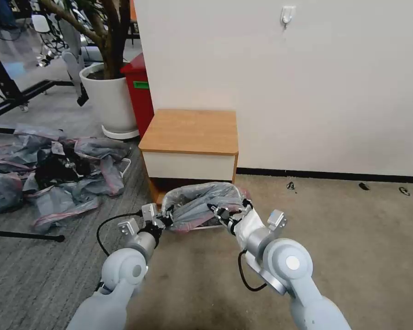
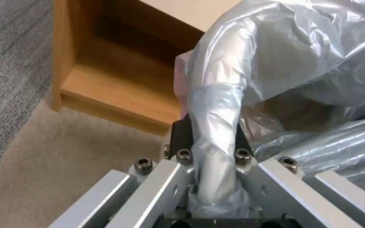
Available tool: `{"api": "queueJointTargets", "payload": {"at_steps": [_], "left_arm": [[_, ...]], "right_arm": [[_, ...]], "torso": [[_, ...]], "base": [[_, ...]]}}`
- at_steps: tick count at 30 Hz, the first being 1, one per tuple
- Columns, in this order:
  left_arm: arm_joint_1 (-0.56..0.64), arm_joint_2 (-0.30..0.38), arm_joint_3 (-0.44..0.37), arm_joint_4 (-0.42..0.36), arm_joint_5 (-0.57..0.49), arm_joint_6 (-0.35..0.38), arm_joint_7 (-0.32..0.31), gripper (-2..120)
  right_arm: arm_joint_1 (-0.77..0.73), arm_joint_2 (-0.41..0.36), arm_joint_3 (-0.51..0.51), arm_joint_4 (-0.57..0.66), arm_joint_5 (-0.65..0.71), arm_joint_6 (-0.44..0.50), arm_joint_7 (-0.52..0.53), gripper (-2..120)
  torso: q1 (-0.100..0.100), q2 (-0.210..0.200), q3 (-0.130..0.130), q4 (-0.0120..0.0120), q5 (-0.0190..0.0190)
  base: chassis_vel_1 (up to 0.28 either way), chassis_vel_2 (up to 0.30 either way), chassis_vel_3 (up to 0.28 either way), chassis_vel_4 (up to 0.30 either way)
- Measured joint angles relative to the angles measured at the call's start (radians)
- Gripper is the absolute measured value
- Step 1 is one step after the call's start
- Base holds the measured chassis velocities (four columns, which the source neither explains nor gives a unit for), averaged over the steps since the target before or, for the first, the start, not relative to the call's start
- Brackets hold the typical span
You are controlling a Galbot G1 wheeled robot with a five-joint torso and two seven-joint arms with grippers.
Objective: Pick up the garbage bag from the table and place it over the trash can.
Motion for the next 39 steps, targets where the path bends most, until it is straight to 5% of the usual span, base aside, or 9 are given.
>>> {"api": "queueJointTargets", "payload": {"at_steps": [18,39], "left_arm": [[-0.038,-0.009,-0.024,0.024,-0.093,-0.006,-0.069,3],[-0.012,0.014,-0.062,-0.031,-0.194,0.028,-0.097,3]], "right_arm": [[-0.082,-0.036,0.023,0.072,0.001,0.000,-0.012,0],[-0.091,-0.040,0.028,-0.026,-0.056,0.005,-0.043,0]], "torso": [[0.000,0.000,0.000,-0.0001,0.0000],[0.000,0.000,0.000,0.0000,0.0000]], "base": [[0.000,0.000,0.000,0.000],[0.000,0.000,0.000,0.000]]}}
